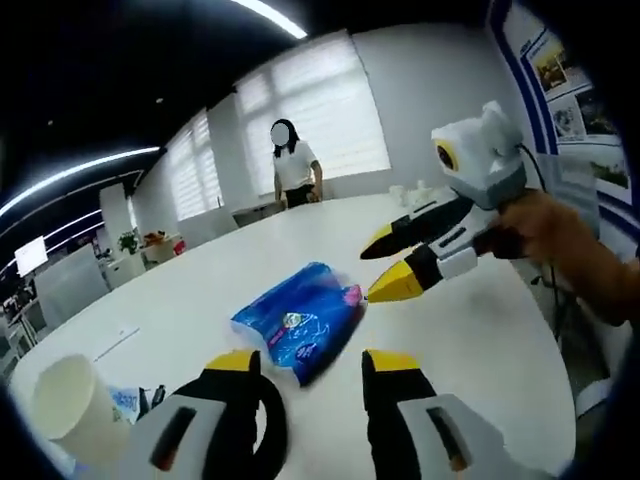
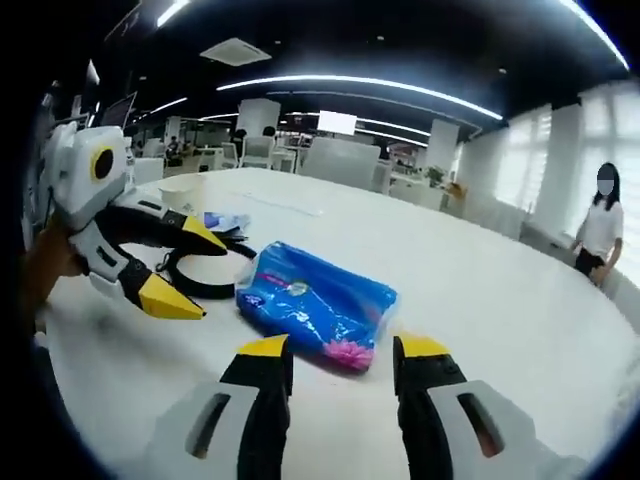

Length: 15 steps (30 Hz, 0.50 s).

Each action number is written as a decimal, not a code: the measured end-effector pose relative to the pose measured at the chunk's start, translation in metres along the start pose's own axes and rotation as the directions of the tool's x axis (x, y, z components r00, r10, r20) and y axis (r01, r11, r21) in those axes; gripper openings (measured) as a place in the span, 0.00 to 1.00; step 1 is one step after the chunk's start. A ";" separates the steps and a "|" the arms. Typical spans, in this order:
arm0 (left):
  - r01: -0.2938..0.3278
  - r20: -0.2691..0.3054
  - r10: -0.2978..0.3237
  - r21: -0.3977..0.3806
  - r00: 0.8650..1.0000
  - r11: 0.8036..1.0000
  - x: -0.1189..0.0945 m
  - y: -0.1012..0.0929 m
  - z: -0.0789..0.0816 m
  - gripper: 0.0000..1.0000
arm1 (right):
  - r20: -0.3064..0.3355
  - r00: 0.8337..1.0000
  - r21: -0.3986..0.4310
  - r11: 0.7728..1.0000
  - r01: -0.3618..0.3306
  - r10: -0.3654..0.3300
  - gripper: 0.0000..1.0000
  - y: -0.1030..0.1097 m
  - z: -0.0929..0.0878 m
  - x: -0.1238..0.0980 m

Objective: Arrange the tabletop items into an orderly group along one side of the table until the central work area is clear of visible clutter.

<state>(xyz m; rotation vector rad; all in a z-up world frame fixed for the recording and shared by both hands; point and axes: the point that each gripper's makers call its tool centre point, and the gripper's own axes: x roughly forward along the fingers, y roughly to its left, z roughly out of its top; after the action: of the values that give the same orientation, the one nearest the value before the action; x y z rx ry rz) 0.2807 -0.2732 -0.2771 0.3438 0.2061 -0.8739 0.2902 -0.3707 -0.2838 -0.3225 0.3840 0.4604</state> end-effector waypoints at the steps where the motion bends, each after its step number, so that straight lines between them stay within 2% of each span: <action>1: 0.003 0.003 -0.003 -0.005 1.000 1.000 -0.001 -0.001 0.001 0.43 | -0.015 1.000 -0.009 1.000 -0.007 0.007 0.44 0.002 -0.001 -0.001; 3: 0.007 0.007 -0.007 0.003 1.000 1.000 -0.006 -0.003 0.005 0.47 | -0.026 1.000 -0.038 0.999 -0.008 0.007 0.47 0.007 -0.001 -0.004; 9: 0.046 0.001 -0.046 0.000 0.999 0.999 -0.013 -0.015 0.010 0.61 | -0.034 0.999 -0.047 0.998 -0.030 0.028 0.59 0.017 0.004 -0.010; 13: 0.048 -0.009 -0.048 0.003 0.999 0.999 -0.016 -0.017 0.010 0.73 | -0.038 0.998 -0.033 0.999 -0.041 0.039 0.70 0.018 0.005 -0.012; 15: 0.057 -0.011 -0.057 0.001 0.998 0.998 -0.017 -0.018 0.011 0.75 | -0.049 0.997 -0.035 0.998 -0.053 0.052 0.75 0.020 0.003 -0.012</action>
<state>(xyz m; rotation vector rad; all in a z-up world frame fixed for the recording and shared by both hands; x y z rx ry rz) 0.2559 -0.2756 -0.2657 0.3456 0.2267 -0.9282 0.2711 -0.3573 -0.2799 -0.3598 0.4320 0.5122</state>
